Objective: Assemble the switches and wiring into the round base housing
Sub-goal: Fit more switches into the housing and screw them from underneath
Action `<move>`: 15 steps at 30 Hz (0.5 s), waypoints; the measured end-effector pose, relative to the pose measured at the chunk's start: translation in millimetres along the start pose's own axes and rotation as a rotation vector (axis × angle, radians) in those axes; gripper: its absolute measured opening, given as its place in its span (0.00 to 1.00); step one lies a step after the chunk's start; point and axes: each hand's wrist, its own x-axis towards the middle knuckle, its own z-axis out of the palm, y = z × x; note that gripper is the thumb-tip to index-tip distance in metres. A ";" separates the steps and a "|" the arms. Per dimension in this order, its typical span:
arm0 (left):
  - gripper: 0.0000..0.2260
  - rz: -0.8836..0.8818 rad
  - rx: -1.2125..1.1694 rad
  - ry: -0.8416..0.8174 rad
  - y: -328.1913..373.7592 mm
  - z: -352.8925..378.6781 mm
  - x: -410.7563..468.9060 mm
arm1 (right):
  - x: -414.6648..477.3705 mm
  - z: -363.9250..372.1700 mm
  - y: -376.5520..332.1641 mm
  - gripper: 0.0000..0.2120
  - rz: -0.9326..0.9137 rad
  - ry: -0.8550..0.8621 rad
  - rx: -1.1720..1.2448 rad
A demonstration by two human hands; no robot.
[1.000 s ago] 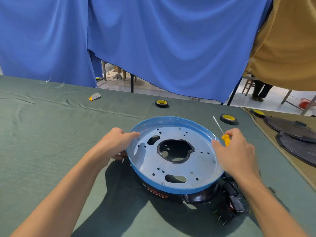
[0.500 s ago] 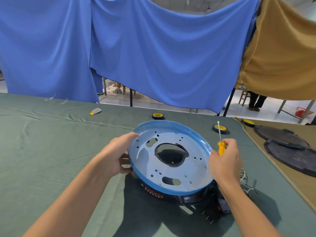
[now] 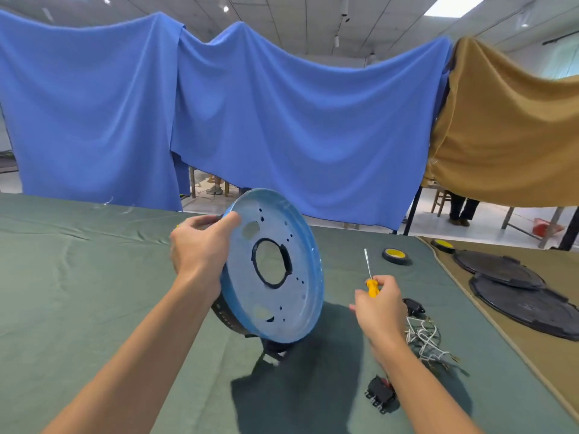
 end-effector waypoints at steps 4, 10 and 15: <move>0.24 0.284 0.193 0.072 18.8 11.3 -19.8 | -6.1 -10.3 -5.2 0.11 0.018 0.017 0.033; 0.22 0.710 0.375 0.033 11.1 31.7 -45.1 | -10.4 -29.3 -13.0 0.05 0.055 -0.118 0.214; 0.21 1.207 0.667 -0.021 -28.2 32.0 -65.6 | -13.6 -40.0 -9.6 0.07 0.065 -0.155 0.297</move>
